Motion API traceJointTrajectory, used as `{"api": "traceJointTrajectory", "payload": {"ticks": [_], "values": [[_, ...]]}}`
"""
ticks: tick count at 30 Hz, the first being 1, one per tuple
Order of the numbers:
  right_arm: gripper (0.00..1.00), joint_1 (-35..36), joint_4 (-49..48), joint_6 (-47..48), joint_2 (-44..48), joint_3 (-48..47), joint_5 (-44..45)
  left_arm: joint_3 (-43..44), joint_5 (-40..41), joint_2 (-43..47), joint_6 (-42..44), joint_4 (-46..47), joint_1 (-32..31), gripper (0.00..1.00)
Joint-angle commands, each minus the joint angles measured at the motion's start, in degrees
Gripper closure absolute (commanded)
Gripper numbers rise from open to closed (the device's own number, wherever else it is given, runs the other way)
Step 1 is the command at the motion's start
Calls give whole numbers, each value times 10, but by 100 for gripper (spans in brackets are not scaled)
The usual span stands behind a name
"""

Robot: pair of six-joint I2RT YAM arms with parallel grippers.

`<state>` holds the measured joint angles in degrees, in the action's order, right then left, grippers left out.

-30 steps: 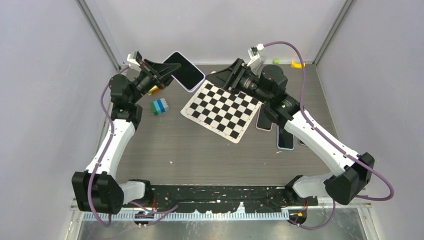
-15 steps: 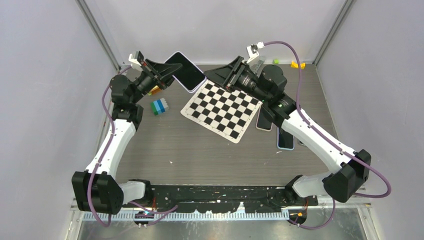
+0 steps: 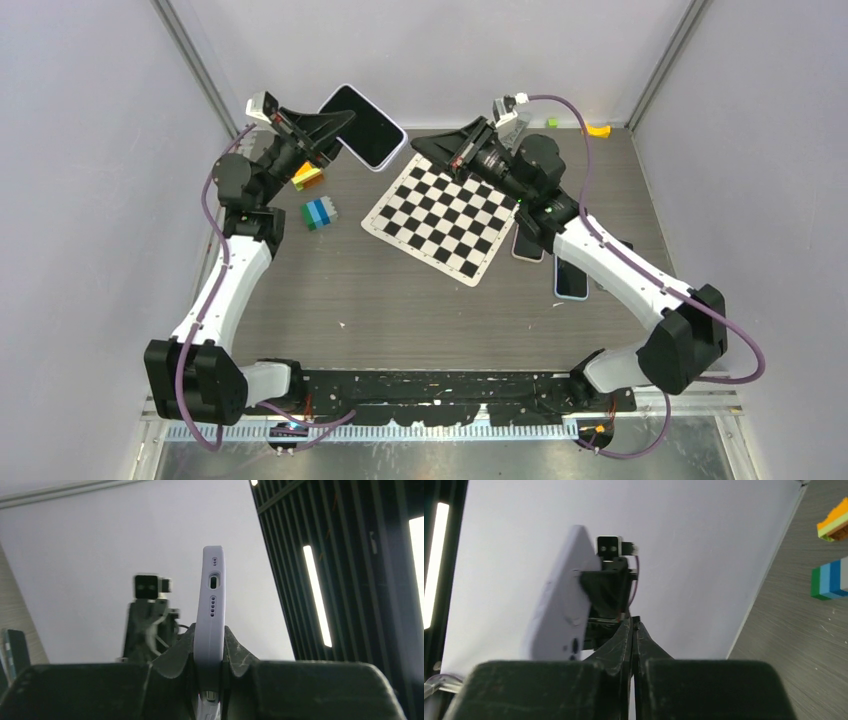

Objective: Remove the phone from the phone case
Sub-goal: Remove the phone case from the phone.

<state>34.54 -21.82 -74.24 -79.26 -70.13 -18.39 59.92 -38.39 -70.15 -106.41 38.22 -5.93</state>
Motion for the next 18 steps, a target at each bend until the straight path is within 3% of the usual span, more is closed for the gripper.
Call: {"api": "traceJointTrajectory", "payload": {"ticks": [1,2,5,9,14,18], "values": [[91,-2,-14,-12,-15,0,-22,36,25,19,-45,108,-1,100],[88,-2,-33,-13,-15,1,-26,36,25,19,-42,105,-1,100],[54,-2,-98,-18,-6,21,-31,28,24,19,-35,96,-1,100],[28,-1,-196,-21,15,49,-25,20,21,20,-23,84,-1,100],[21,2,-283,-26,15,53,-38,20,10,20,3,57,-1,100],[21,16,-252,-1,6,21,-54,19,5,20,14,42,-1,100]]}}
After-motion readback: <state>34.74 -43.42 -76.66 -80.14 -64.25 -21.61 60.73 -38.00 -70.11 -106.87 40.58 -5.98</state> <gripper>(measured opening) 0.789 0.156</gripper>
